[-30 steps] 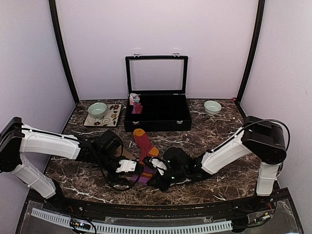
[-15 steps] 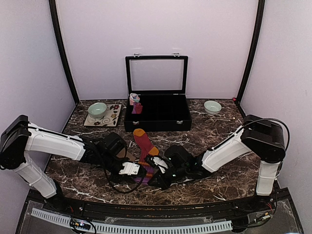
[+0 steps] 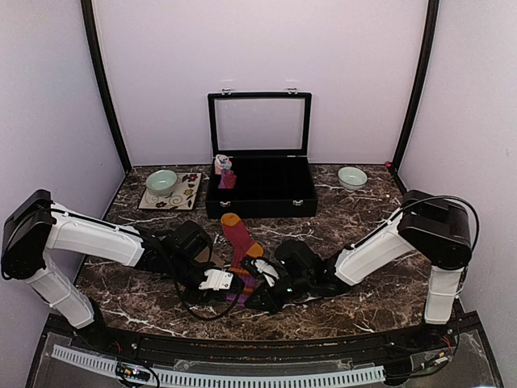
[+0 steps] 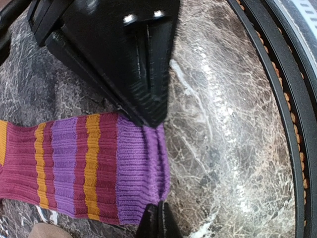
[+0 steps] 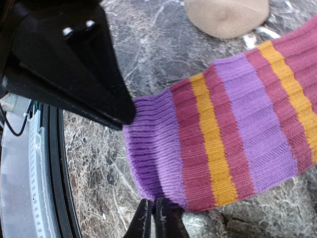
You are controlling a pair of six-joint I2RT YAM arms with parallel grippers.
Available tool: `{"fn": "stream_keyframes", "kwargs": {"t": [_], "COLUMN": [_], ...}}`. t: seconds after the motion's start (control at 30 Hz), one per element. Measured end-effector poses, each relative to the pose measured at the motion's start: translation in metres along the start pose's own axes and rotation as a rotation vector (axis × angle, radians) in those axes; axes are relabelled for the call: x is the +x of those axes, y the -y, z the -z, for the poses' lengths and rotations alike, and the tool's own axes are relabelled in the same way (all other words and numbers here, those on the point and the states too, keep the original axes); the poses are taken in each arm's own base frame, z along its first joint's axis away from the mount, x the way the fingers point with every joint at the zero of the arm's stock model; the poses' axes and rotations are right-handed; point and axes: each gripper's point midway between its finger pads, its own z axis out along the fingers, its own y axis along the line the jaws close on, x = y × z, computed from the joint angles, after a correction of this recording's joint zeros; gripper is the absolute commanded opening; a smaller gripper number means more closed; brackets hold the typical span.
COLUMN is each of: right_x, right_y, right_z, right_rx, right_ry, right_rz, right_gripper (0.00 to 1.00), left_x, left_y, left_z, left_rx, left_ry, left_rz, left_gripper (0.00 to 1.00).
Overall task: Roll the socks
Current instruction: Roll the sock at the center of the board.
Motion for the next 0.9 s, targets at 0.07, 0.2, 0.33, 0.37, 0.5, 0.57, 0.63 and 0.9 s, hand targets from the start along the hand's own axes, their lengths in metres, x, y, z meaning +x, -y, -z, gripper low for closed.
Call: {"fn": "stream_keyframes", "kwargs": {"t": [0.07,0.2,0.33,0.37,0.5,0.57,0.63,0.9], "right_x": [0.000,0.011,0.011,0.008,0.009,0.015,0.020,0.019], "right_y": [0.000,0.005,0.008,0.007,-0.009,-0.018,-0.023,-0.026], "right_z": [0.003,0.024,0.036,0.038,0.039,0.039,0.037,0.035], "right_rx": [0.003,0.047,0.110,0.125,0.158,0.176,0.207,0.364], "right_ry": [0.019,0.064,0.092,0.104,0.123,0.122,0.119,0.101], "right_rz": [0.006,0.033,0.091,0.121,0.243,0.303,0.370,0.604], "right_gripper": [0.20,0.26,0.27,0.27,0.29,0.29,0.30,0.33], "left_x": [0.000,0.002,-0.001,-0.004,-0.010,-0.009,-0.008,-0.004], "left_y": [0.000,0.003,0.001,-0.002,-0.012,-0.016,-0.021,-0.029], "left_z": [0.000,-0.004,-0.008,-0.008,-0.008,-0.007,-0.008,-0.015], "left_rx": [0.000,0.024,0.065,0.077,0.113,0.137,0.169,0.336], "left_ry": [0.000,-0.007,-0.010,-0.003,0.018,0.024,0.028,0.044], "left_rz": [0.010,0.044,0.096,0.115,0.191,0.232,0.286,0.457], "left_gripper": [0.00,0.00,0.00,0.00,0.00,0.00,0.00,0.00]}}
